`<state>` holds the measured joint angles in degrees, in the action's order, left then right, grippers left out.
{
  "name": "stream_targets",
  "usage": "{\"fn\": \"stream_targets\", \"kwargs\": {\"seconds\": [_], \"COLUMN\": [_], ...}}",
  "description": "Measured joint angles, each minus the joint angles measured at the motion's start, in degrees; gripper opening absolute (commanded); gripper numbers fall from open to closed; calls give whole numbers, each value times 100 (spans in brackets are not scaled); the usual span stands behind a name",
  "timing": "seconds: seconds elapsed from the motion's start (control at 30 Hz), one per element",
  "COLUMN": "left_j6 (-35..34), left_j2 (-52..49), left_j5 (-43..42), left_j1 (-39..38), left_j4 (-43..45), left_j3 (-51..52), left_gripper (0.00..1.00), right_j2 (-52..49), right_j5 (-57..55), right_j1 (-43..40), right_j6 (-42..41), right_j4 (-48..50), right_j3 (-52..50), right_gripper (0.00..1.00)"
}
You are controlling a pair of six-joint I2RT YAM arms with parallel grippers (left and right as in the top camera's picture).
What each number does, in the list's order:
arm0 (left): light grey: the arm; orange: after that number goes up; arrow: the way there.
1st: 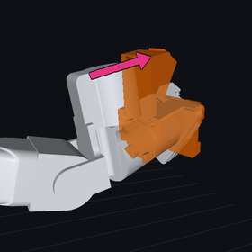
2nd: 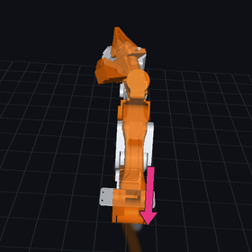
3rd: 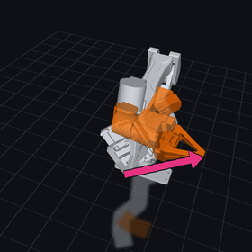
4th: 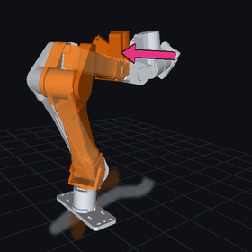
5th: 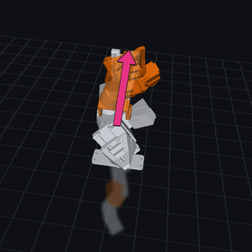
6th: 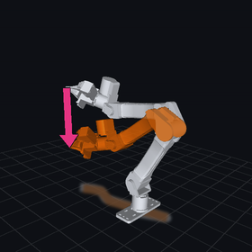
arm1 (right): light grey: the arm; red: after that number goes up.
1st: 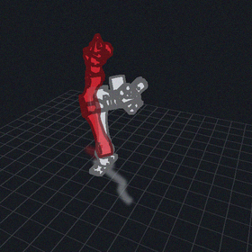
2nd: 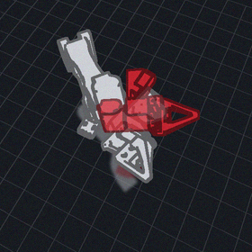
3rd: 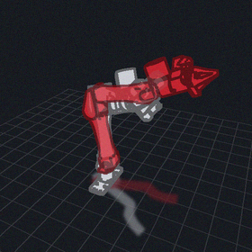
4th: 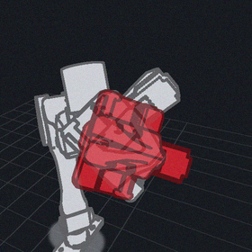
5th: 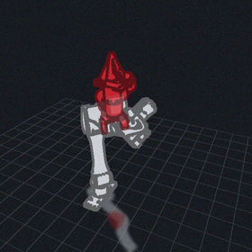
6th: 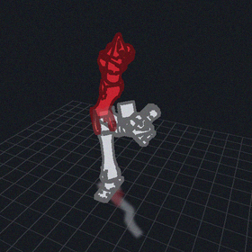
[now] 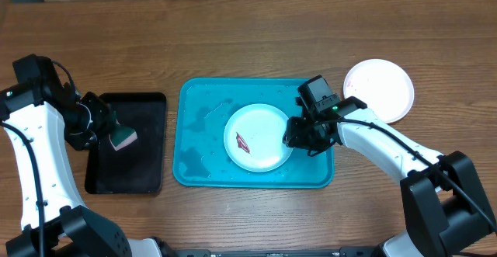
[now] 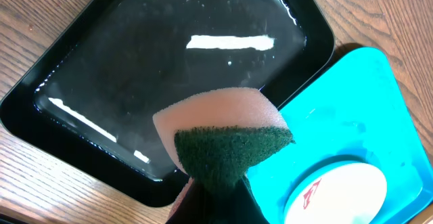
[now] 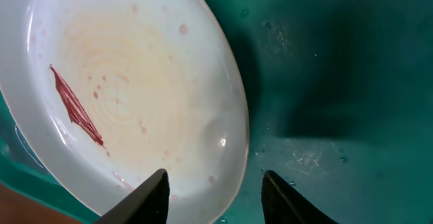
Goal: Clean dirty plates on tray and stack at the side
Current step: 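Grip the light-blue plate rim with the right gripper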
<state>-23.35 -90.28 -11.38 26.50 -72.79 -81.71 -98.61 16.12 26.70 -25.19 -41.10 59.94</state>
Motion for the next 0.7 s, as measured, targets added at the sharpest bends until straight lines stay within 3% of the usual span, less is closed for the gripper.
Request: {"fn": "stream_targets", "kwargs": {"seconds": [0.17,0.27,0.4,0.7], "left_j6": [0,0,0,66], "left_j2": [0,0,0,0], "left_j5": [0,0,0,0], "left_j1": [0,0,0,0], "left_j4": [7,26,28,37], "left_j3": [0,0,0,0], "left_gripper": [4,4,4,4], "right_j2": [-4,-4,-72,-944], "right_j5": [-160,-450,-817,-1355], "right_j1": [-4,-4,-4,-4], "right_j6": [1082,1731,2430,2870], "right_j4": [-146,68,260,496], "right_j3": [485,667,675,675], "right_gripper": [46,54,54,50]}}
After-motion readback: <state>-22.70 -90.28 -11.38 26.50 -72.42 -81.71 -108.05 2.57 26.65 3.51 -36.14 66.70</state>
